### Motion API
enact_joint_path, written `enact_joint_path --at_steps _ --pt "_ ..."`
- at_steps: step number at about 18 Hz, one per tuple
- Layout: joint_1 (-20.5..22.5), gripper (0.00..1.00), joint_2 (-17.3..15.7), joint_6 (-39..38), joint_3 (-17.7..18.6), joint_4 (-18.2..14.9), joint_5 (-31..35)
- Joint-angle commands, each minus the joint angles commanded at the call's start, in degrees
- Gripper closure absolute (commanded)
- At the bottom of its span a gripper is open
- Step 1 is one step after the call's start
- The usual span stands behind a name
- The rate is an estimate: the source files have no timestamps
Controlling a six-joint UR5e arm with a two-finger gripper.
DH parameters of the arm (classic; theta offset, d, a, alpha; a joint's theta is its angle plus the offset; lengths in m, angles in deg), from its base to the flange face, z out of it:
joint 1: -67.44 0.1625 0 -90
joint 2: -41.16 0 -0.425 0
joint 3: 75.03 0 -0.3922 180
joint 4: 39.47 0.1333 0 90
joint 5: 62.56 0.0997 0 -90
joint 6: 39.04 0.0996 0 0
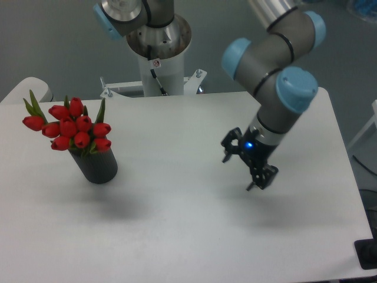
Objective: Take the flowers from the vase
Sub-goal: 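Move the open gripper toward the red tulips in the black vase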
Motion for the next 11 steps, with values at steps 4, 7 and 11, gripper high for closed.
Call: enact_joint_path --at_steps 4,7,11 --pt "-0.3 0.00 -5.5 0.4 7.3 0.0 -5.2" --pt "-0.5 0.00 -9.8 -0.2 11.7 -0.2 -12.3" --pt "-1.3 0.00 -13.5 -2.0 16.4 -0.2 -20.9"
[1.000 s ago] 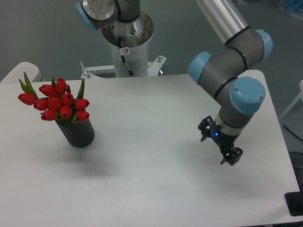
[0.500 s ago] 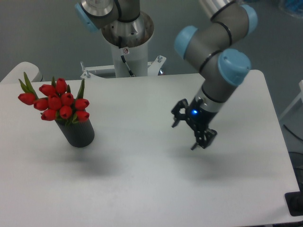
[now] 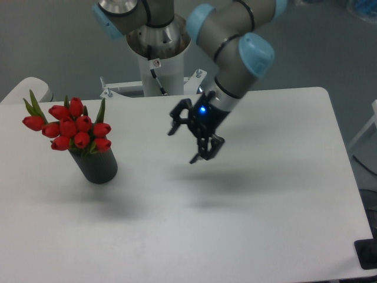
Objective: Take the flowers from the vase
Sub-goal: 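Move the open gripper toward the red tulips in the black vase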
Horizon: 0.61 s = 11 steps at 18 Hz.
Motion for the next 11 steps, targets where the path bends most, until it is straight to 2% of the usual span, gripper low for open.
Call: enact_joint_path --at_steps 6,11 --pt "-1.8 0.00 -2.3 -3.9 5.9 0.3 -12.5" --pt "-6.5 0.00 -1.1 -6.4 6.0 0.7 -14.0"
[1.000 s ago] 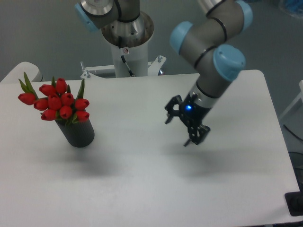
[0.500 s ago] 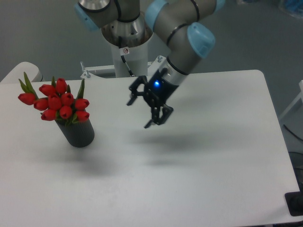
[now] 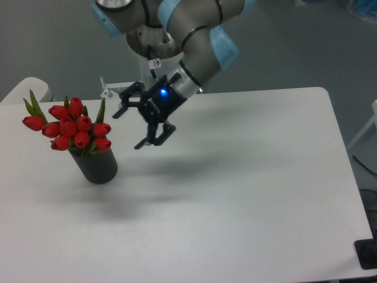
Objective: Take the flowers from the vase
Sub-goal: 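Move the open gripper toward the red tulips in the black vase, then position the gripper around the tulip stems just below the blooms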
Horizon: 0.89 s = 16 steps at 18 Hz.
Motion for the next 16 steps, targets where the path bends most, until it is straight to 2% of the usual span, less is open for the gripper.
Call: enact_joint_path --at_steps 5,16 --pt "-0.6 0.00 0.8 0.0 0.3 0.0 -2.2" --pt "-6.3 0.00 2.4 0.0 1.1 1.1 -5.0"
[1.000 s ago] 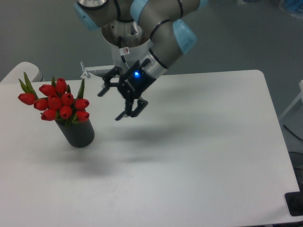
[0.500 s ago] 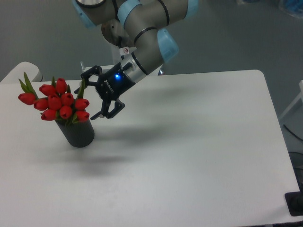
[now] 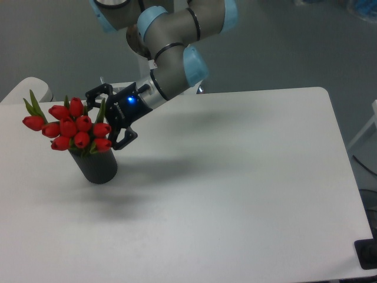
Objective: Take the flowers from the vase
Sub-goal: 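Position the gripper around the tulip stems just below the blooms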
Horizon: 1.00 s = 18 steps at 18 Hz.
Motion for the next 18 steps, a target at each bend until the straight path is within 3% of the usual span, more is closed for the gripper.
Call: enact_joint_path --at_steps 3,4,8,11,18 --pt "-0.4 0.01 0.8 0.1 -0.1 1.0 -0.4" --pt "-0.4 0.09 0.9 0.1 -0.1 1.3 -0.6" --pt "-0.2 0.68 0.9 0.0 -0.4 1.9 -2.1" --pt "0.4 0.92 0.7 0.1 -0.9 2.0 -3.3" --pt "1.5 0.94 0.0 0.0 -1.0 1.9 -4.5"
